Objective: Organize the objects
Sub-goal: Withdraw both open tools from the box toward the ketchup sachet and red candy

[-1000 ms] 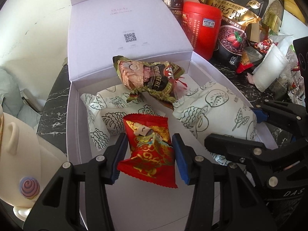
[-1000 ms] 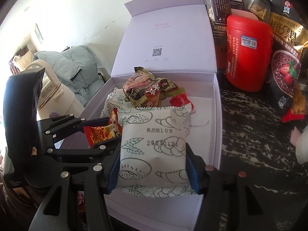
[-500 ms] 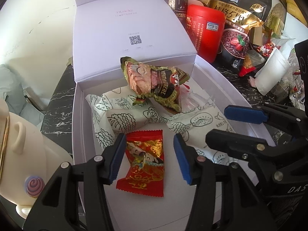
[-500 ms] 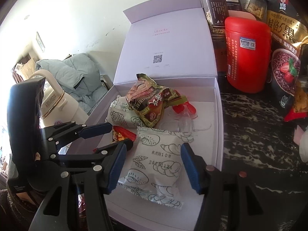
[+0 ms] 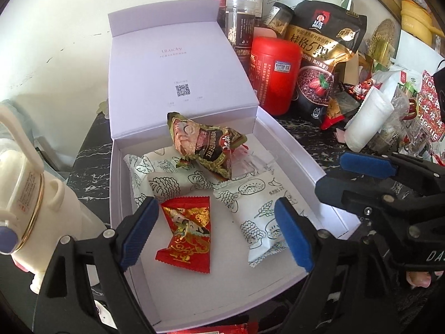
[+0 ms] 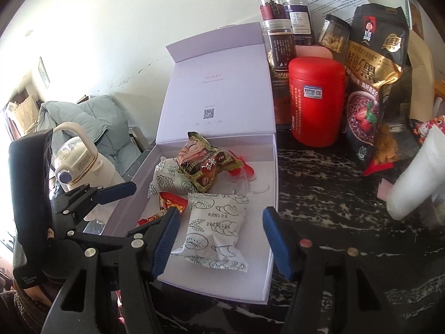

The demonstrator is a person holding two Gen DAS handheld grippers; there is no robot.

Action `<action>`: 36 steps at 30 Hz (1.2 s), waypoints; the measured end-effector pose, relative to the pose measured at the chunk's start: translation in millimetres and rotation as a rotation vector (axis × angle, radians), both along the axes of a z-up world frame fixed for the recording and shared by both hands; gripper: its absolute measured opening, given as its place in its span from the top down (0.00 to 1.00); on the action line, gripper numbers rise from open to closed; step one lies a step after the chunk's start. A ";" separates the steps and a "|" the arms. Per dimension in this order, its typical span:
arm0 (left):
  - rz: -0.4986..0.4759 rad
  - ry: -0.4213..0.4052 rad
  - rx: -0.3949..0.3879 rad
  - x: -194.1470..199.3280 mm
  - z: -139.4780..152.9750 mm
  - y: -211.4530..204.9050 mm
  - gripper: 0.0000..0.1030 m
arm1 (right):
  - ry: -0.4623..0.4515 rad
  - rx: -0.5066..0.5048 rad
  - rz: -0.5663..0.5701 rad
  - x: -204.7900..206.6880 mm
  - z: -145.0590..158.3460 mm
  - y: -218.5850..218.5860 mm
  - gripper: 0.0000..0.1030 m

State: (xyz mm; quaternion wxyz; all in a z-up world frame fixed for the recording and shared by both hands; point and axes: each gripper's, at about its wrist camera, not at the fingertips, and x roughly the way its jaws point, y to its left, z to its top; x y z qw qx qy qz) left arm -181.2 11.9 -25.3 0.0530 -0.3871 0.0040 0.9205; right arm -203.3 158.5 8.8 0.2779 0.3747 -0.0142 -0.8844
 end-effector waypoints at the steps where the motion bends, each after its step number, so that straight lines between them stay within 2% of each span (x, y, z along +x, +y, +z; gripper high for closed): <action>1: 0.001 0.001 0.006 3.1 2.5 -0.4 0.16 | 0.006 0.001 -0.005 3.5 3.2 2.8 0.37; 6: 0.028 0.017 0.012 21.8 14.2 -4.4 0.16 | 0.045 0.007 -0.012 22.0 16.9 9.7 0.35; 10: 0.053 0.055 0.010 42.5 30.1 -8.1 0.16 | 0.080 0.016 -0.009 40.2 27.8 11.4 0.29; 14: 0.080 0.092 -0.001 59.9 43.8 -12.3 0.11 | 0.093 0.022 -0.003 56.2 34.9 12.1 0.28; 19: 0.114 0.097 -0.015 81.1 50.9 -21.3 0.10 | 0.093 0.042 0.010 74.0 34.1 8.3 0.28; 26: 0.147 0.079 -0.035 108.2 45.8 -34.0 0.10 | 0.075 0.060 0.073 97.9 24.6 -6.2 0.28; 31: 0.161 0.038 0.001 118.5 33.5 -42.7 0.10 | 0.032 0.048 0.120 106.9 13.0 -16.4 0.28; 36: 0.150 0.005 0.005 126.8 16.5 -44.4 0.10 | -0.015 0.061 0.139 113.0 -6.3 -21.6 0.28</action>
